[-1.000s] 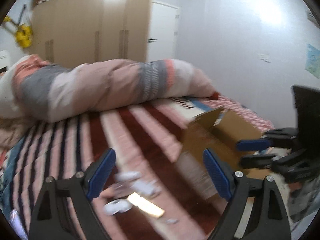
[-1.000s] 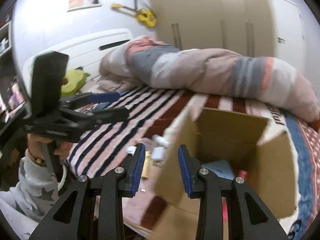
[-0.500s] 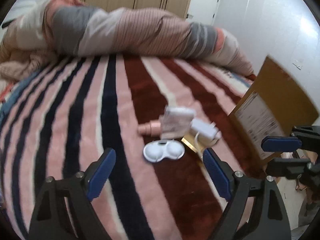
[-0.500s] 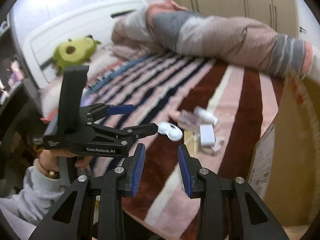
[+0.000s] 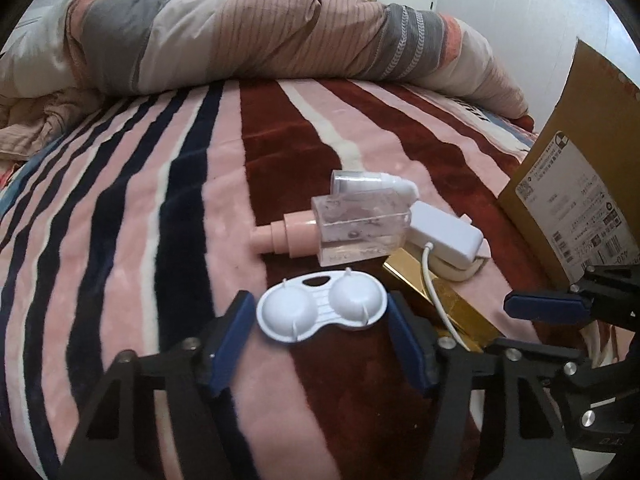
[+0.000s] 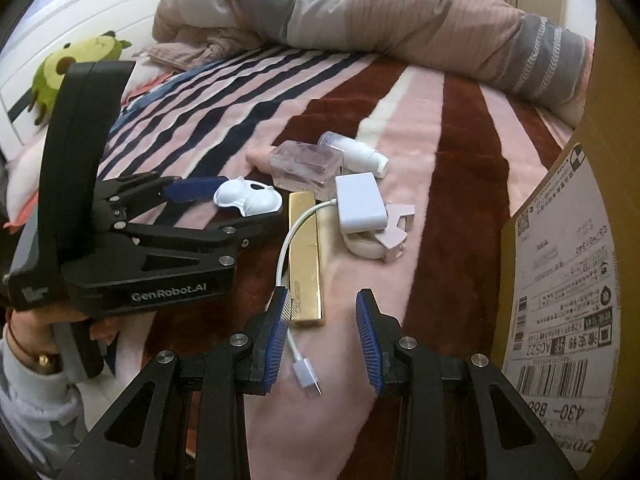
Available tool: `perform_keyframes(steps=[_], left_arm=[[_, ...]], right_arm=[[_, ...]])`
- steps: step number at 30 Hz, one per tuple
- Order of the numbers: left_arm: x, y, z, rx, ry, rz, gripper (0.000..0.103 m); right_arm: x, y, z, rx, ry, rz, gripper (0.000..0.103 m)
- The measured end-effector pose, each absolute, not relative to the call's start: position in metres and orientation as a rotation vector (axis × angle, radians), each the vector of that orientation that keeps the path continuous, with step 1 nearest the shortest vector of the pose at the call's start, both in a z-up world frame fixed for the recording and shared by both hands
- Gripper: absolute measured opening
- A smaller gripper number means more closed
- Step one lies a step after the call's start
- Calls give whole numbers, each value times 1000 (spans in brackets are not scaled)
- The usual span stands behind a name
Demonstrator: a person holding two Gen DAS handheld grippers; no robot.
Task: Organize rigid objects
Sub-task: 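Grasp the gold lipstick with the right gripper while the left grasps the white lens case, then drop the lipstick and lens case into the box from both grippers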
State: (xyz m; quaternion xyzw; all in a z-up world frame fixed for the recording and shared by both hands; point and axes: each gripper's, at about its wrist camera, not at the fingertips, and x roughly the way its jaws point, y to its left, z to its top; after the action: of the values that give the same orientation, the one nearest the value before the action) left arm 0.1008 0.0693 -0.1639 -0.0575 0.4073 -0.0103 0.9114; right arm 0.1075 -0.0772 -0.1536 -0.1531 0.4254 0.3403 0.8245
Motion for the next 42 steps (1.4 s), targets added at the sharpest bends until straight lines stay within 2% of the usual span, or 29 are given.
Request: perform_keyframes(steps=[5,8,19,32,38,42], left_arm=[[99,72,-163,-123,840,-28,59],[93,73,-160,-131,838,-37,59],[64,72,-155,-104,843,-66,59],[69,75,-163,-128,832,-59,59],[59,73,-141,-112,797,-53,59],[46,67,-108,-88,741,-47,59]], right_arm=[[111,-70,-159,-317,903,746,29],[111,-68,-161,-306,907,770,14],[83,-94,-149,-350,891,682,14],[104,-81,-165,-330,880,688,14],[80,-91,-140,-307,827,736,13],[60,-98,-106,-277,759,796,13]])
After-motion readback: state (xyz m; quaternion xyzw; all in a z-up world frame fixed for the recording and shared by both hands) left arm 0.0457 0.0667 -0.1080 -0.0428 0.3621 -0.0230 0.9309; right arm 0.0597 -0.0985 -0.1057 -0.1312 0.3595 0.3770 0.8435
